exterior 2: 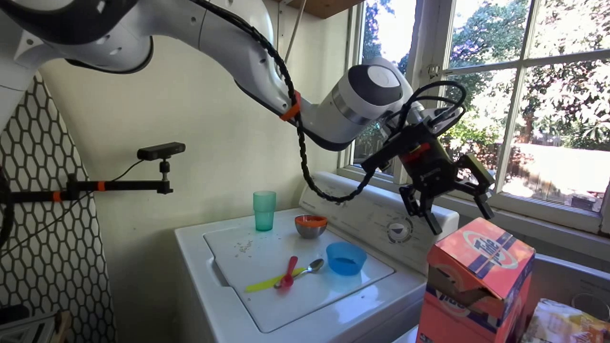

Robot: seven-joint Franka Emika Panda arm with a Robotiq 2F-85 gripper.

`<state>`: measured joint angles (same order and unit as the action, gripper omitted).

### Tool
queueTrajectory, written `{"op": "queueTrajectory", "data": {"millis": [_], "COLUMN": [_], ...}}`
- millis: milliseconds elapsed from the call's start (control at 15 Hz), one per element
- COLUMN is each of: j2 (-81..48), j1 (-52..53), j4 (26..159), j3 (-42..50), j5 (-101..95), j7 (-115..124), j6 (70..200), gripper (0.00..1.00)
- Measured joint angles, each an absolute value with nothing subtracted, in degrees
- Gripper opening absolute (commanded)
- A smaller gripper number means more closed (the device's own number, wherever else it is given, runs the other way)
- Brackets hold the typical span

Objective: Open the lid of the box, then put the silver bowl in the blue bowl and move the bowls to the left

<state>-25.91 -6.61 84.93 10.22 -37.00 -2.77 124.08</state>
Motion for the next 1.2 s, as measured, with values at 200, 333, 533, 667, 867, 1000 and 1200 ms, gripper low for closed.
{"op": "queueTrajectory", "data": {"millis": [200, 333, 533, 667, 867, 1000, 1200], "j2": [-28.56, -29.8, -31.13, -31.89, -32.85, -33.36, -34.11], "j1": [-6.01, -5.48, -4.71, -4.37, -4.21, -4.21, -4.2], "j4": [82.16, 80.75, 79.22, 78.41, 77.58, 77.17, 76.35], "j3": [10.75, 10.89, 10.92, 10.99, 11.17, 11.39, 11.77], "j5": [-38.36, -39.04, -40.11, -40.59, -40.96, -41.04, -41.2], "j7": [-1.94, -1.73, -1.73, -1.69, -1.44, -1.4, -1.17], "j6": [124.03, 123.9, 123.15, 122.31, 121.17, 120.82, 119.97], "gripper": [1.0, 1.0, 1.0, 1.0, 1.0, 1.0, 1.0]}}
